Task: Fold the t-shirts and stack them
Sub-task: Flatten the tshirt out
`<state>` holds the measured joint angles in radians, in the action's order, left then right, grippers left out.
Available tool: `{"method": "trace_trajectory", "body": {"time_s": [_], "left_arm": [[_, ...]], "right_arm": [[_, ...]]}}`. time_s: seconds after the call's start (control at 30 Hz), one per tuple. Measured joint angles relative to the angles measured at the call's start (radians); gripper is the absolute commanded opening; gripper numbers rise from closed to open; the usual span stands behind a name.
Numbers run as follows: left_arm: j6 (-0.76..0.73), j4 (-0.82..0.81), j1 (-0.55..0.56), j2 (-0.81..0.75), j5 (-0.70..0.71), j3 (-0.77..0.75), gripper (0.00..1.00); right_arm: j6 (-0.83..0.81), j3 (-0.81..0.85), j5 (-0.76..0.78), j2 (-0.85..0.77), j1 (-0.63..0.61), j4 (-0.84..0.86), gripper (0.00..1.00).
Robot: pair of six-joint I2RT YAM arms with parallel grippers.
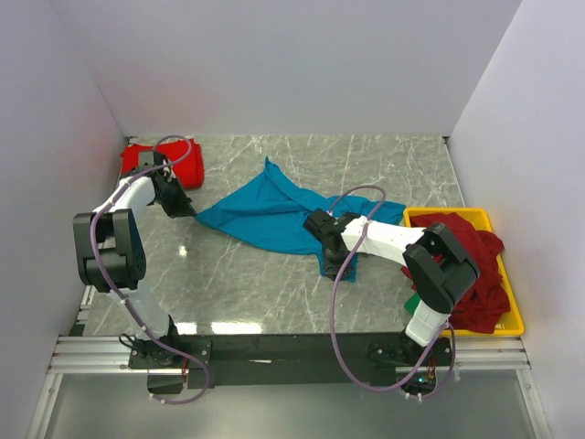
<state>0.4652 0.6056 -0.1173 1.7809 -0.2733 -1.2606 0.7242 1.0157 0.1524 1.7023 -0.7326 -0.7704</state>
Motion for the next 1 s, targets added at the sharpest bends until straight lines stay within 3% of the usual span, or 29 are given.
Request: {"method": "trace_trajectory", "body": {"time_s": [0.13, 0.27, 1.0], "left_arm": [[0.000, 0.000, 0.000, 0.000, 0.000, 0.000, 0.01], [0.000, 0.000, 0.000, 0.000, -0.001, 0.000, 0.01], [0.000, 0.001, 0.000, 0.000, 0.000, 0.000, 0.01]], "right_arm": [[0.000, 0.000, 0.013, 0.000, 0.000, -0.001, 0.07], [0.000, 0.003, 0.021, 0.002, 0.000, -0.006, 0.01], [-0.024, -0.065, 0.006, -0.186, 0.008, -0.060, 0.04]]}}
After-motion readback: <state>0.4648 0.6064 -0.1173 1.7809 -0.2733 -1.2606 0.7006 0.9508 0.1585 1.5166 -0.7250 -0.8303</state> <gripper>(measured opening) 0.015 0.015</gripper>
